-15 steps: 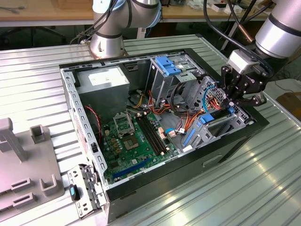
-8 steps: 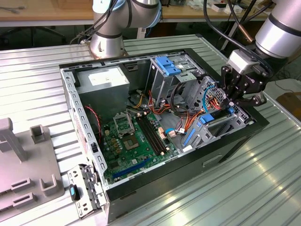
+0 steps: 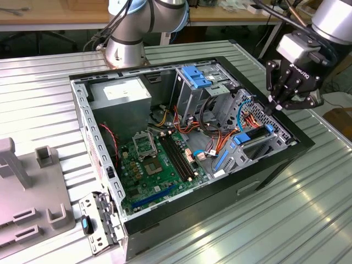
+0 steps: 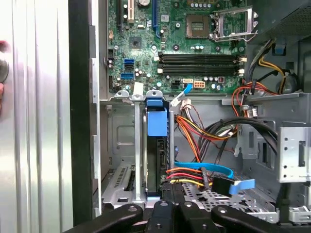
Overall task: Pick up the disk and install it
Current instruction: 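Insert the second disk wire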
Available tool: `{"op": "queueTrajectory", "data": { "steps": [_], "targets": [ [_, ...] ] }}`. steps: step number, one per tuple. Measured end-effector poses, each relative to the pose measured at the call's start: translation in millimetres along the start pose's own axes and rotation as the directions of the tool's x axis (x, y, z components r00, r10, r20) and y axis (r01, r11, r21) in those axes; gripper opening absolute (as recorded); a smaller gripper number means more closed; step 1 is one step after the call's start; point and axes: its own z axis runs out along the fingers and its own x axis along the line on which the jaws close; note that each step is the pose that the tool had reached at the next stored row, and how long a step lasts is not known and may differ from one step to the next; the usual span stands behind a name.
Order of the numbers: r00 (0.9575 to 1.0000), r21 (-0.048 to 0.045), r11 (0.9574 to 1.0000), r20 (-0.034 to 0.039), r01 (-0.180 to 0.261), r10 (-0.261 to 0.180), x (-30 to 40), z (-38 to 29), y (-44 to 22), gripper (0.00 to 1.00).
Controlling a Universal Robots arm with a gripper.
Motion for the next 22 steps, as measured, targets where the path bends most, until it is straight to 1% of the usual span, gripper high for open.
{"op": "queueTrajectory", "data": {
  "steps": [2,3,4,5,6,8,9,10,11,14,16,17,18,19,21,22],
  "targets": [
    [1.0,-0.0018,1.0,-0.0001,0.0,0.0,-2.3,-0.4,0.7,0.11],
    [1.0,-0.003,1.0,0.0001,0.0,0.0,-5.6,-2.2,0.7,0.11],
    [1.0,-0.0037,1.0,-0.0001,0.0,0.0,-10.3,-5.2,0.8,0.11],
    [1.0,-0.0044,1.0,0.0001,0.0,0.0,-17.3,-7.0,0.7,0.11],
    [1.0,-0.0053,1.0,-0.0005,0.0,0.0,-23.6,-8.0,0.7,0.11],
    [1.0,-0.007,1.0,-0.0028,0.0,0.0,-32.7,-8.3,0.7,0.11],
    [1.0,-0.008,1.0,-0.0043,0.0,0.0,-37.2,-8.6,0.7,0.11],
    [1.0,-0.0088,1.0,-0.0079,0.0,0.0,-41.2,-8.8,0.7,0.11],
    [0.9999,-0.0095,1.0,-0.0119,0.0,0.0,-43.5,-8.9,0.7,0.11],
    [0.9998,-0.0097,1.0,-0.0207,0.0,-0.001,-44.1,-9.1,0.7,0.11],
    [0.9997,-0.0098,1.0,-0.0247,0.0,-0.001,-44.2,-11.1,0.7,0.11],
    [0.9996,-0.0112,0.9999,-0.0275,0.0,-0.001,-44.3,-15.6,0.7,0.11],
    [0.9996,-0.0124,0.9999,-0.0287,0.0,-0.001,-44.5,-19.0,0.6,0.11],
    [0.9995,-0.0126,0.9999,-0.0308,0.0,-0.001,-44.5,-19.4,0.6,0.11],
    [0.9992,-0.0127,0.9999,-0.0403,0.001,-0.001,-44.5,-19.5,0.6,0.11],
    [0.9989,-0.0127,0.9999,-0.0462,0.0,-0.001,-44.5,-19.5,1.0,0.17]
  ]
}}
